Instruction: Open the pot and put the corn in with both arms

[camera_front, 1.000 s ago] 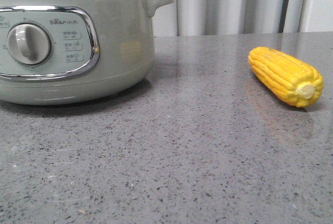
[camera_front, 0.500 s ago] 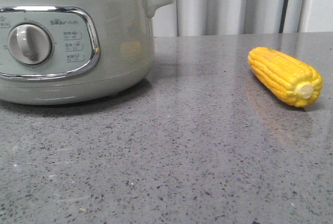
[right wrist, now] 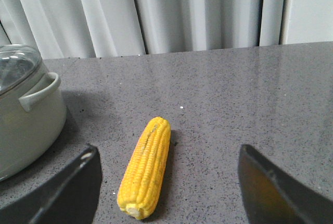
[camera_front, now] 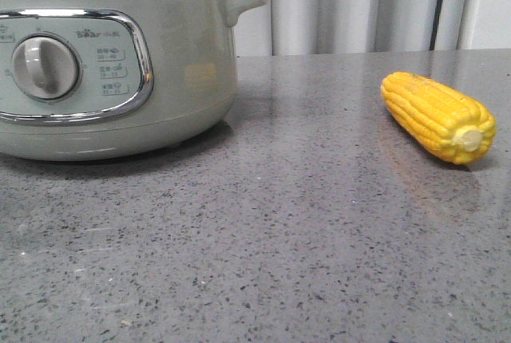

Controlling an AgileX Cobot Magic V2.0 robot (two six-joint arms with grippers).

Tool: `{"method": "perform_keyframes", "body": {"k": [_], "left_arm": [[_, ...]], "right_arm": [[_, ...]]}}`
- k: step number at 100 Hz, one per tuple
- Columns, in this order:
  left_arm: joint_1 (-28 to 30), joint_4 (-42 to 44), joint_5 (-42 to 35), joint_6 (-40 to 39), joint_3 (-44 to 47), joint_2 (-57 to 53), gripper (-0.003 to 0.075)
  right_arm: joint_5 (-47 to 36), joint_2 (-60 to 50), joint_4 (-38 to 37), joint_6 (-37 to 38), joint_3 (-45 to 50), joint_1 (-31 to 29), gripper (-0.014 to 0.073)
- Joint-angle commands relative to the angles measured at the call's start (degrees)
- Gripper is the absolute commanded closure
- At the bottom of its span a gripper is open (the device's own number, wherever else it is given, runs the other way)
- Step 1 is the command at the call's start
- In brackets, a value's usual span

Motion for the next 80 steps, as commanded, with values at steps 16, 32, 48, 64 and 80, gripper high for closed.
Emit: {"method": "perform_keyframes", "body": {"k": [16,32,48,64,80], "left_arm": [[-8.2,-0.8,-9.3,0.7,-8.4,12.3,0.0246],[-11.2,-0.6,-11.4,0.7,-12.8,21.4,0.0246],[-12.0,-0.4,-15.3,0.7,-14.5,26.8,0.0209],[-12.1,-0.4,-18.0,0.7,-14.6,29.5,0.0188],[-12.1,-0.4,-18.6,0.7,-14.6,30.9,0.0188]], "right_arm": [[-3.9,1.2,-0.4,-0.8,-1.9,-0.2,0.0112],[-3.8,1.2,-0.4,-0.8,-1.9,-0.2,0.0112],[-3.3,1.2,-0.4,-0.8,-1.9,-0.2,0.0112],[-2.7,1.2,-0.4,-0.8,-1.9,-0.2,0.0113],[-2.7,1.2,-0.4,-0.8,-1.9,-0.2,0.0113]]}}
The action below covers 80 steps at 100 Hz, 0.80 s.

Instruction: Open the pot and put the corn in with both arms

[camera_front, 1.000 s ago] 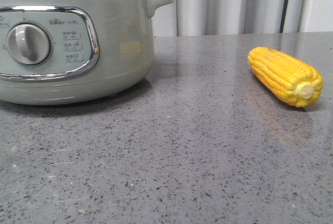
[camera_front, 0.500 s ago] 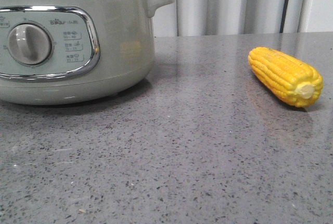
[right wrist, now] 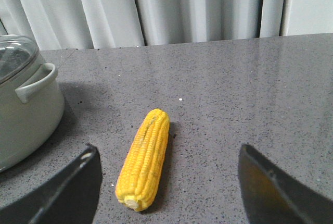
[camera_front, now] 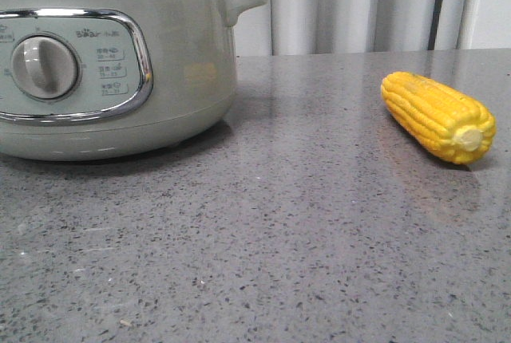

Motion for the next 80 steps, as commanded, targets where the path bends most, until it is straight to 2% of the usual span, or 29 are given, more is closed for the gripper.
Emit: {"method": "perform_keyframes", "body": {"k": [1,17,33,53,70,80], "left_arm": [[-0.5,-0.4,-4.6,0.0,-2.1,-0.3,0.0188],[-2.5,-0.4,-5.3,0.0,-2.1,0.4,0.0189],[-5.4,-0.4,-10.2,0.0,-2.1,2.1,0.0189],[-5.4,-0.4,-15.6,0.0,-2.2,5.0,0.0189],[-5.5,-0.4,-16.0,-0.2,-3.1,7.1,0.019],[-5.5,-0.8,-16.2,-0.2,-3.2,7.7,0.0217]], "right_arm": [[-3.8,1.0,-0.4,-0.7,-1.9,-0.2,0.0113],[-3.8,1.5,-0.4,-0.7,-1.8,-0.2,0.0113],[-3.8,2.2,-0.4,-0.7,-1.8,-0.2,0.0113],[-3.6,2.3,-0.4,-0.7,-1.8,-0.2,0.0113],[-1.8,2.3,-0.4,-0.7,-1.8,-0.2,0.0113],[-1.6,2.3,-0.4,-0.7,-1.8,-0.2,0.0113]]}}
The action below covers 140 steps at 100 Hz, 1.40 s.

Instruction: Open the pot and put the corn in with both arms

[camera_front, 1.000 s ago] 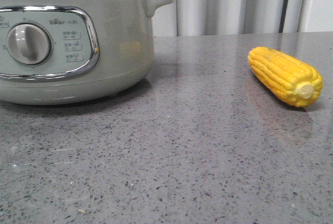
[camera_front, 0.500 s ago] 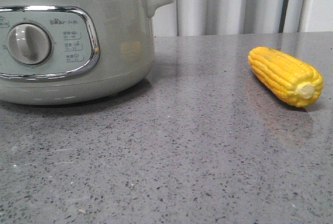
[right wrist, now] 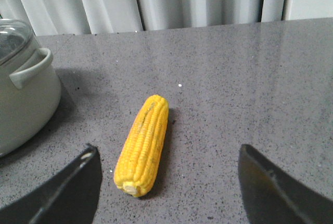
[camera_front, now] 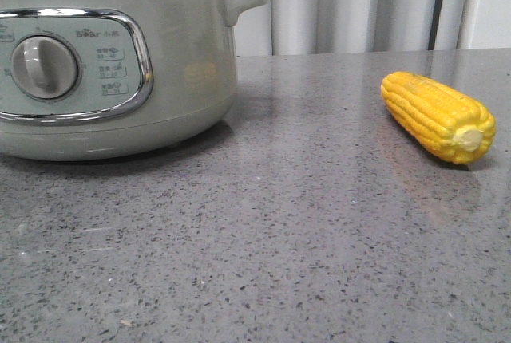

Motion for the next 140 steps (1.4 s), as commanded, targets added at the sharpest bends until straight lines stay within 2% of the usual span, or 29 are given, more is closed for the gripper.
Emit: {"method": "perform_keyframes", "body": {"k": [1,11,30,40,72,89,98,110,119,140], "left_arm": [[-0.5,-0.5,-4.7,-0.2,-2.1,-0.9,0.0221],[-0.5,-0.5,-4.5,-0.2,-2.1,-0.7,0.0308],[-0.5,-0.5,-4.5,-0.2,-2.1,-0.7,0.0555],[-0.5,-0.5,-4.7,-0.2,-2.1,-0.7,0.0636],[-0.3,-0.5,-5.1,-0.2,-7.5,-5.5,0.0647],[3.1,-0.5,-5.1,-0.2,-11.0,-11.4,0.0647],[6.6,-0.5,-5.3,-0.2,-11.2,-15.0,0.0647],[14.0,-0.5,-4.1,0.0,-10.5,-19.0,0.0647],[21.2,-0.5,-2.7,0.0,-9.4,-21.3,0.0647],[40.6,-0.5,7.5,0.0,-5.4,-24.1,0.0647]], "right_arm": [[-3.7,1.0,-0.4,-0.7,-1.8,-0.2,0.0113],[-3.7,1.0,-0.4,-0.7,-1.8,-0.2,0.0113],[-3.7,1.0,-0.4,-0.7,-1.8,-0.2,0.0113],[-3.7,1.0,-0.4,-0.7,-1.8,-0.2,0.0113],[-3.8,1.0,-0.4,-0.7,-1.8,-0.2,0.0113],[-4.3,1.0,-0.4,-0.7,-1.8,0.0,0.0113],[-4.3,1.0,-0.4,-0.7,-1.8,0.8,0.0113],[-4.3,1.0,-0.4,-0.7,-1.8,1.8,0.0113],[-4.3,1.0,-0.6,-0.7,-1.8,2.3,0.0113],[-5.1,1.0,-0.6,-0.7,-1.8,3.9,0.0113]]}}
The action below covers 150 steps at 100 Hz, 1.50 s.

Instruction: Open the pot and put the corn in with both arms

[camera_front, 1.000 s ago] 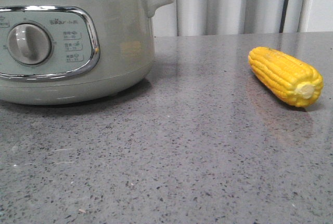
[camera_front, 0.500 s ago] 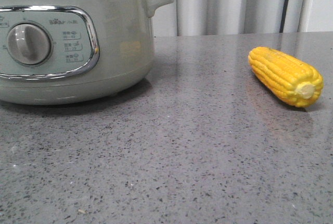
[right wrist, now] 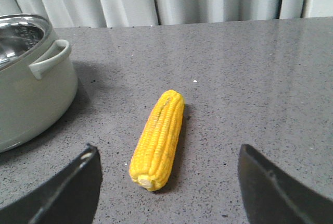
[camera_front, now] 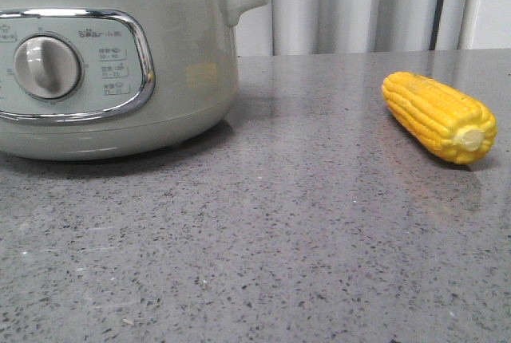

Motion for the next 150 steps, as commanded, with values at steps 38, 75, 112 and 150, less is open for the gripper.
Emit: {"method": "perform_keyframes", "body": {"k": [38,75,112,150], "left_arm": [[13.8,0.1,-2.0,0.0,16.2,-0.8,0.0647],[13.2,-5.4,-18.3,-0.7,27.3,4.1,0.0647],[8.9,-4.8,-20.0,-0.7,27.5,10.6,0.0647],[8.9,-4.8,-15.4,-0.7,27.5,13.8,0.0573]], "right_arm": [[-7.0,1.0,-0.6,-0.7,-1.8,2.8,0.0113],[-6.9,1.0,-0.6,-0.7,-1.8,2.8,0.0113],[-6.9,1.0,-0.6,-0.7,-1.8,2.8,0.0113],[-6.9,1.5,-0.6,-0.7,-1.8,2.8,0.0113]]}}
